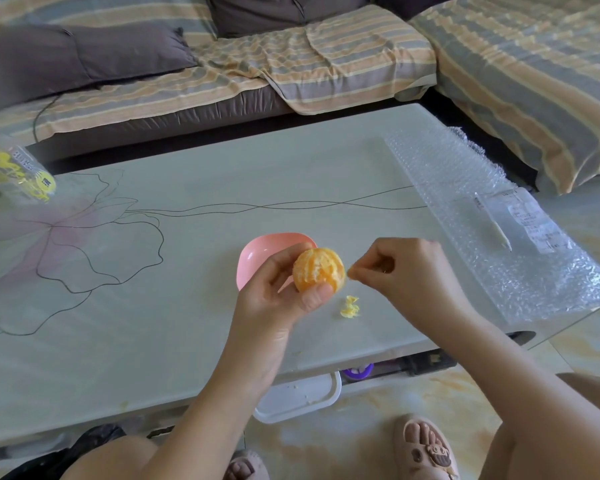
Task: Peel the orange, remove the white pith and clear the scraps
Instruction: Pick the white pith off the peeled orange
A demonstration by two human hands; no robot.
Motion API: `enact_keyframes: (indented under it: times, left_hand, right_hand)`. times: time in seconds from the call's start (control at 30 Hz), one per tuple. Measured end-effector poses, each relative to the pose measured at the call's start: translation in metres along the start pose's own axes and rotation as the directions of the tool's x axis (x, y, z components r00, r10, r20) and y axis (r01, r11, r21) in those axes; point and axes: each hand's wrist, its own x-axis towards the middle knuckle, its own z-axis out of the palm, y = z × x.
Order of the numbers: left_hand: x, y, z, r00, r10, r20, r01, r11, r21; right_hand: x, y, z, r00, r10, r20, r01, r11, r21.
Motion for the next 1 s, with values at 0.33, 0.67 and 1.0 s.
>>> enact_keyframes:
  times: [0.33,0.67,1.0]
  left_hand:
    - [0.002,-0.004,-0.008,0.97,-0.24,0.042,0.238,0.903,-0.357]
    - [0.002,0.001,-0.004,0.912,-0.41,-0.017,0.336,0.772,-0.54]
    - [0.005,-0.008,-0.002,0.912,-0.407,-0.045,0.325,0.786,-0.525]
  right_hand:
    - [0.006,0.03,0.034,0.993,-0.025,0.116,0.057,0.958,-0.282]
    - [0.005,0.018,0.031,0.991,-0.118,0.063,0.132,0.941,-0.312]
    - [-0.012,-0.001,0.014,0.945,-0.316,-0.081,0.311,0.948,-0.06]
